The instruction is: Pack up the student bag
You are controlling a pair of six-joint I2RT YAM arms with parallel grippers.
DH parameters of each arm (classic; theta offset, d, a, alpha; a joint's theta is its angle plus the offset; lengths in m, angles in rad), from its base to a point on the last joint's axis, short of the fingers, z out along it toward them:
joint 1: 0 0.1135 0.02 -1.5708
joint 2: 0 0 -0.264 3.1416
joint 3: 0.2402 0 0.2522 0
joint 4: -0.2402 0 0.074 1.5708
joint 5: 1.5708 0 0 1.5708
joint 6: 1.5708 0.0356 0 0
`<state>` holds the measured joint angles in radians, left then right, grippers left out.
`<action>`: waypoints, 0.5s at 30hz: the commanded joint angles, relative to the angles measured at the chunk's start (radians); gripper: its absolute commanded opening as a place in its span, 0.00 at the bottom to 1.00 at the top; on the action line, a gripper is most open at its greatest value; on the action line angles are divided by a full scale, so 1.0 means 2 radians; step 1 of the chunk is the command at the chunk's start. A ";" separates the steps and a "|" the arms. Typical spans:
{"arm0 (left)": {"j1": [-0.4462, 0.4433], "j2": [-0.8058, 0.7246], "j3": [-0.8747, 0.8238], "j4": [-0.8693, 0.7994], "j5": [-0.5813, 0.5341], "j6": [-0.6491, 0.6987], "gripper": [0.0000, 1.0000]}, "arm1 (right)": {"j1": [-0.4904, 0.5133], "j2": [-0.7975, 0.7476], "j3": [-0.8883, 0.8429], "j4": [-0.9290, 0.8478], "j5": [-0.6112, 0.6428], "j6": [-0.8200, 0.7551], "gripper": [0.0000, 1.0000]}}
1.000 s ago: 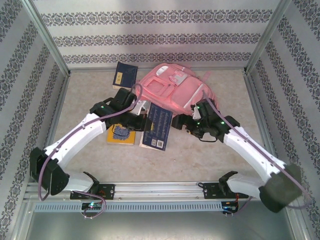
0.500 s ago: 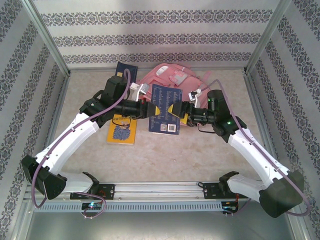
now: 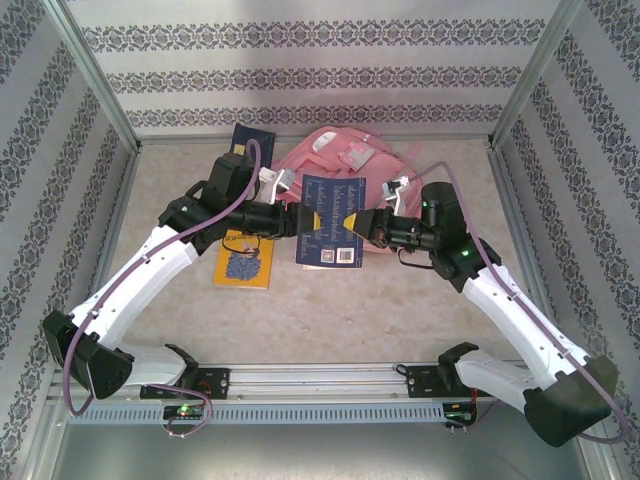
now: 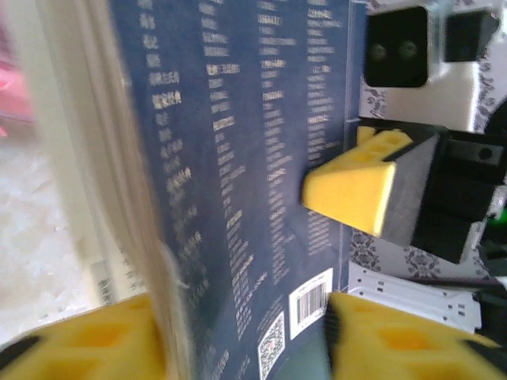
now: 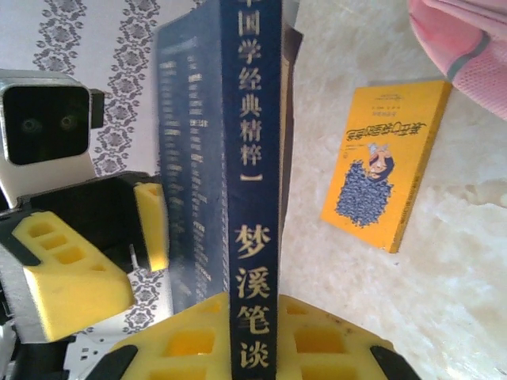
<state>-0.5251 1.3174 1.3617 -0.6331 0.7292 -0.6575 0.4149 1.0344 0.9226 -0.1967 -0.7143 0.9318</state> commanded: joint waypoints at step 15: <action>0.042 0.016 -0.054 0.167 0.115 -0.094 0.82 | -0.019 -0.016 0.035 0.065 -0.083 0.032 0.00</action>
<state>-0.4431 1.3514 1.2690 -0.4465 0.8799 -0.7883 0.3756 1.0172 0.9512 -0.1909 -0.7986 0.9474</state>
